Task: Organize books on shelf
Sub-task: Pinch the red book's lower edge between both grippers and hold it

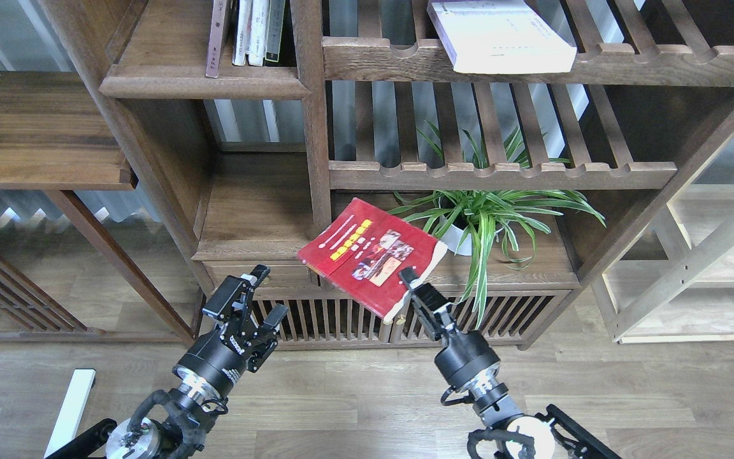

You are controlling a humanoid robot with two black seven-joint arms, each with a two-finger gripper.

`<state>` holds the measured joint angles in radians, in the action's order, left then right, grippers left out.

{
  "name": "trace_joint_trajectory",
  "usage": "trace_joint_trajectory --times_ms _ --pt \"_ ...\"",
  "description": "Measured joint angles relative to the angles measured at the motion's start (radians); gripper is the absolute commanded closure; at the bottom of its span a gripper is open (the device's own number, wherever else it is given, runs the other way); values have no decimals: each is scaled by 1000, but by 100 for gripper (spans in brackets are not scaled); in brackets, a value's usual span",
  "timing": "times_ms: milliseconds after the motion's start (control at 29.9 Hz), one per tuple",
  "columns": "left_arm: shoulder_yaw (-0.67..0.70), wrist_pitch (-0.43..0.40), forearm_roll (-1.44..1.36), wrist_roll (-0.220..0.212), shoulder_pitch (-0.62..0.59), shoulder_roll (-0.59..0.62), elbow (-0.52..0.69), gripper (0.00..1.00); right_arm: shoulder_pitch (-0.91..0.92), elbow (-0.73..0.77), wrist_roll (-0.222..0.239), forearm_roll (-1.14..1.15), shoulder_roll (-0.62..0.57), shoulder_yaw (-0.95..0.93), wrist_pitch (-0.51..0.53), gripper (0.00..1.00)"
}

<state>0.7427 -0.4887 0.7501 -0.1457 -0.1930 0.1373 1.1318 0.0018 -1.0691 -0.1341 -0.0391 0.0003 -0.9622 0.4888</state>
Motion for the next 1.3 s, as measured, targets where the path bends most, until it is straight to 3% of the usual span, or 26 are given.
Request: trace_joint_trajectory --times_ms 903,1070,1237,1304 --pt "-68 0 -51 1 11 -59 -77 3 -13 -32 -1 53 0 152 0 92" --pt "-68 0 -66 4 5 -60 -78 12 -18 -32 -1 60 0 159 0 91" --pt "-68 0 -69 5 6 -60 -77 37 -30 -32 -1 74 0 161 0 90" --pt "-68 0 -70 4 10 -57 -76 39 -32 -32 -1 78 0 161 0 90"
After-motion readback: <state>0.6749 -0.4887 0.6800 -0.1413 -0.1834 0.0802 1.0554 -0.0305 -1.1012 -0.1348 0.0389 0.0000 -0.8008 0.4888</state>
